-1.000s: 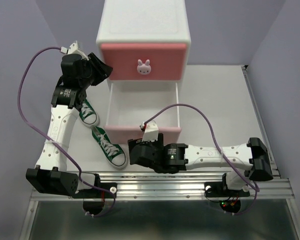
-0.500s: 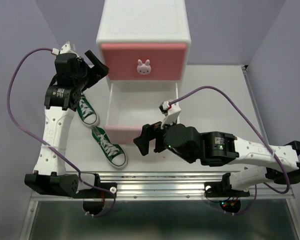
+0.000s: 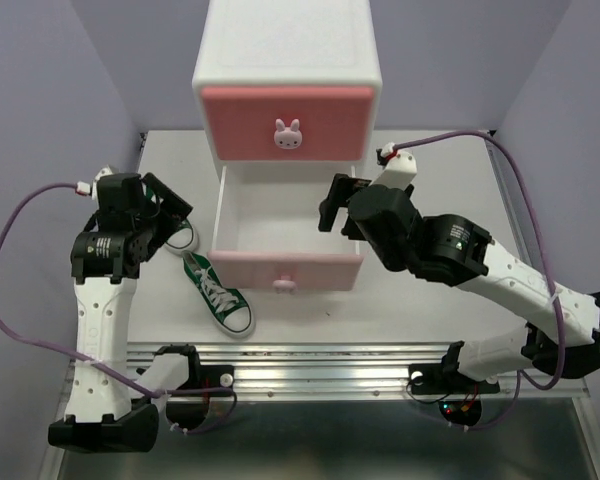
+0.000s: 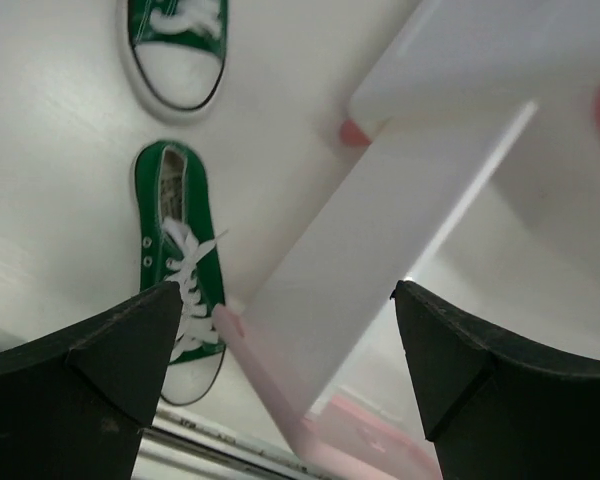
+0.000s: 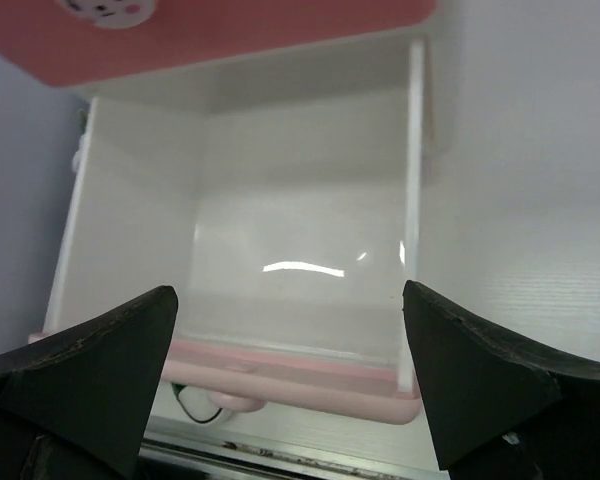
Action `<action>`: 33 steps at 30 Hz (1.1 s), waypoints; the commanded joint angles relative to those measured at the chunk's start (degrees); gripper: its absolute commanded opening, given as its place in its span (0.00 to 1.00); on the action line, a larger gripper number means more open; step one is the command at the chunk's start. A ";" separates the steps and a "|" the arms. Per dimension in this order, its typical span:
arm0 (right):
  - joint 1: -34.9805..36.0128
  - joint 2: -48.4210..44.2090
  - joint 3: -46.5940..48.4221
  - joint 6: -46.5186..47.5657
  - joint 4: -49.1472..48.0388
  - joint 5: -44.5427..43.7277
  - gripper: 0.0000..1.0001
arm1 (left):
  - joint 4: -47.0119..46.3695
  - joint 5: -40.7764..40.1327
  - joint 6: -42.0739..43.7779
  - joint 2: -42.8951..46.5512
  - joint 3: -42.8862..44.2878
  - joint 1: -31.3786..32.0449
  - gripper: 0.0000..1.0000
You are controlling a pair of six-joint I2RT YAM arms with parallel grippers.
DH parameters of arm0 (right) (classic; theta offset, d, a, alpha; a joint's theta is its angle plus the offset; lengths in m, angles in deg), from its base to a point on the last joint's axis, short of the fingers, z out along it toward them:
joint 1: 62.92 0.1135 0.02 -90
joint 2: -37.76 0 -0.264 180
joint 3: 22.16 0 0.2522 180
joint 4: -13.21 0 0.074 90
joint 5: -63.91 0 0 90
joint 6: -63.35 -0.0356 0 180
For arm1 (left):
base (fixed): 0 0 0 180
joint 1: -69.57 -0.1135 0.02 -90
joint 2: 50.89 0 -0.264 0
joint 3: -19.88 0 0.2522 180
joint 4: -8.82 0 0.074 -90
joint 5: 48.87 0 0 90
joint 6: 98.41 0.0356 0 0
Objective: Place and organize the shoes in the shoe cabinet
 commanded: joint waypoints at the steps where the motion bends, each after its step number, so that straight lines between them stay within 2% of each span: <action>1: -6.16 -1.36 1.60 -5.92 9.78 -1.19 1.00 | 2.99 0.31 -5.83 2.71 -8.79 -0.18 0.99; 5: -13.45 -1.81 -2.00 -5.76 10.05 2.15 1.00 | -1.58 5.40 -9.60 5.87 -20.56 -0.18 0.99; 11: -15.93 -1.98 -4.29 -5.84 9.96 5.84 1.00 | -6.51 5.60 -10.14 4.74 -29.19 -0.18 0.99; 16: -16.46 -3.30 -5.70 -6.64 9.96 7.78 1.00 | -11.43 5.42 -9.35 1.76 -31.23 -0.18 0.99; 24: -16.46 -4.18 -5.79 -7.60 10.75 7.52 1.00 | -13.28 1.55 -7.50 -3.25 -33.68 -2.47 0.99; 29: -16.46 -4.09 -5.70 -7.78 11.20 7.25 1.00 | -12.84 0.23 -6.80 -3.17 -37.19 -2.64 0.99; 32: -16.46 -3.92 -5.96 -7.87 11.37 6.90 1.00 | -14.77 2.06 -5.40 -4.13 -39.13 -2.82 0.95; 33: -16.46 -3.83 -6.14 -7.87 11.37 6.90 1.00 | -15.39 2.60 -5.13 -4.49 -39.57 -2.82 0.89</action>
